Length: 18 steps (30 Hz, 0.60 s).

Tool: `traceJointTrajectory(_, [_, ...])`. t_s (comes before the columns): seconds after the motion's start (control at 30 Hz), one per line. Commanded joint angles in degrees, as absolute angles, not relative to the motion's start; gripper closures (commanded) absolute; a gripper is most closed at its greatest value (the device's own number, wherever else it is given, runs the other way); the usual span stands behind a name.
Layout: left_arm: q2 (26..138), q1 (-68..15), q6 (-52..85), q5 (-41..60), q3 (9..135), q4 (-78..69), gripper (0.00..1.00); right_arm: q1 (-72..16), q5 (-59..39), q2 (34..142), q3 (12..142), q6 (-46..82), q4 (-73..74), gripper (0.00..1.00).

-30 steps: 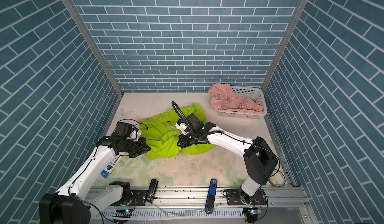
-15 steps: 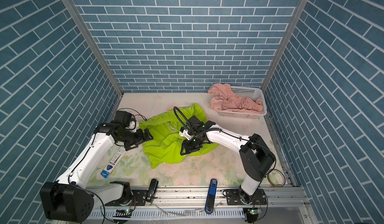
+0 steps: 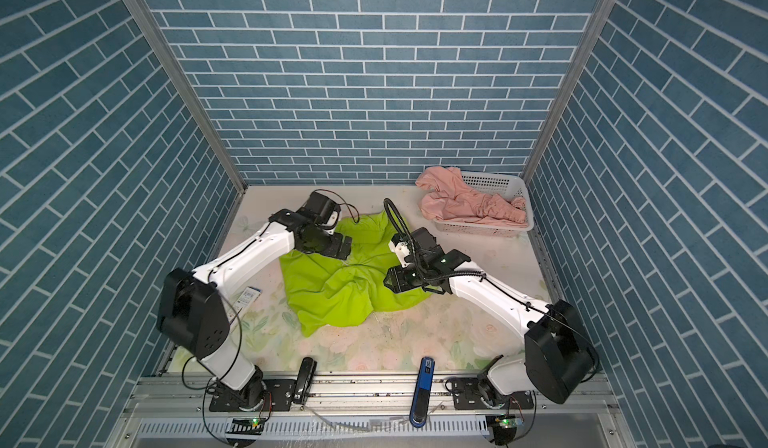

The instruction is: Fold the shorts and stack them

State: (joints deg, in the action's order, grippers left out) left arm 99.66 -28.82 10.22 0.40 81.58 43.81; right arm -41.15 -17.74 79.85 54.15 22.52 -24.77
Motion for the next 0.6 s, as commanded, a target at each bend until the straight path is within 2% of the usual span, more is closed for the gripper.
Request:
traceJointTrajectory(0.0, [105.0, -29.7, 3.3, -11.0, 86.4, 43.3, 0.00, -41.3, -14.0, 77.9, 49.2, 27.5, -21.5, 0.44])
traceJointTrajectory(0.37, [117.5, -31.0, -12.1, -14.9, 93.8, 38.7, 0.00, -40.9, -11.7, 67.0, 37.9, 30.6, -18.1, 0.39])
traceJointTrajectory(0.57, [122.2, -31.8, -17.0, -10.6, 97.6, 39.8, 0.00, -40.8, -12.6, 65.8, 36.9, 30.8, -16.5, 0.38])
